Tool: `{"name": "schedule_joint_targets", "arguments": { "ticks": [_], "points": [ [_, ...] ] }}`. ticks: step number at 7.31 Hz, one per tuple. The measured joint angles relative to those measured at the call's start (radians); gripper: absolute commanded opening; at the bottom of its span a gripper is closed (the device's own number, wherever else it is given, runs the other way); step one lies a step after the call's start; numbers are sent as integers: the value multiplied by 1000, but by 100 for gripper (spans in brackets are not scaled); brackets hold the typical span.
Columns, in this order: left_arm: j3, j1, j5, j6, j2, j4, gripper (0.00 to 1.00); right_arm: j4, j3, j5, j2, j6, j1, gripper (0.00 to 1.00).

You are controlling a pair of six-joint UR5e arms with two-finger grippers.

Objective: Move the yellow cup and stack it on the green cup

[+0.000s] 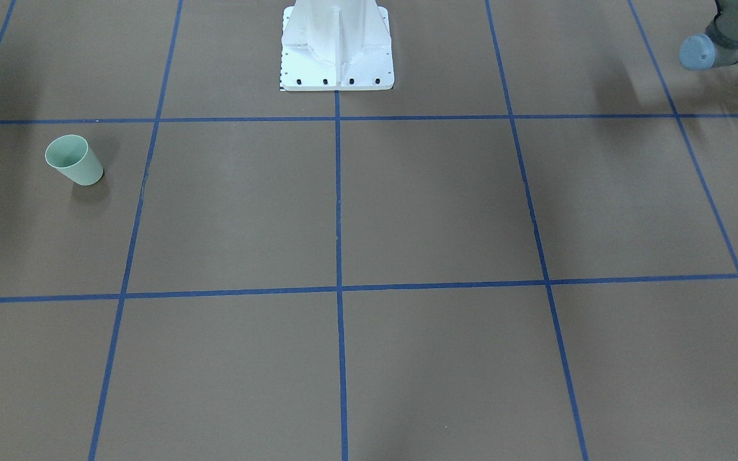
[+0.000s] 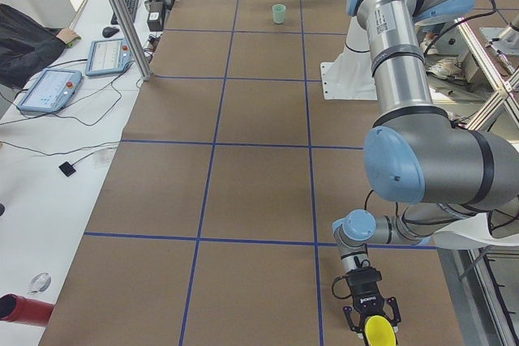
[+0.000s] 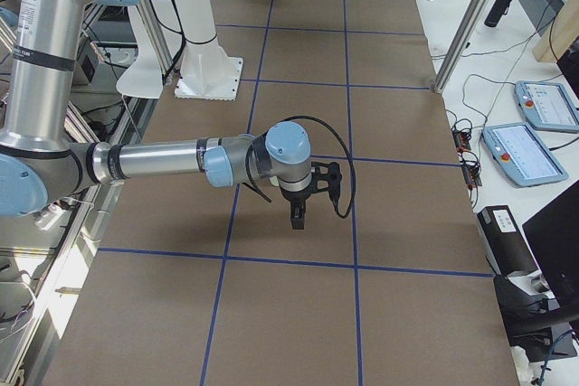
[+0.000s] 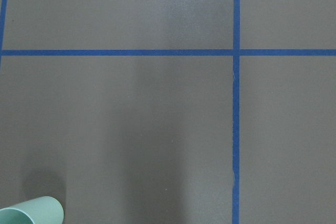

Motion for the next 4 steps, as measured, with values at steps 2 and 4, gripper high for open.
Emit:
{"name": "schedule_joint_targets", "arguments": {
  "ticks": [2,4],
  "points": [
    [-33,-40,15,141,47,-1,0,0,4,0,2,1,0,100],
    [-64,-139,118,317,56,-1,0,0,5,-2,15,1,0,100]
  ]
}}
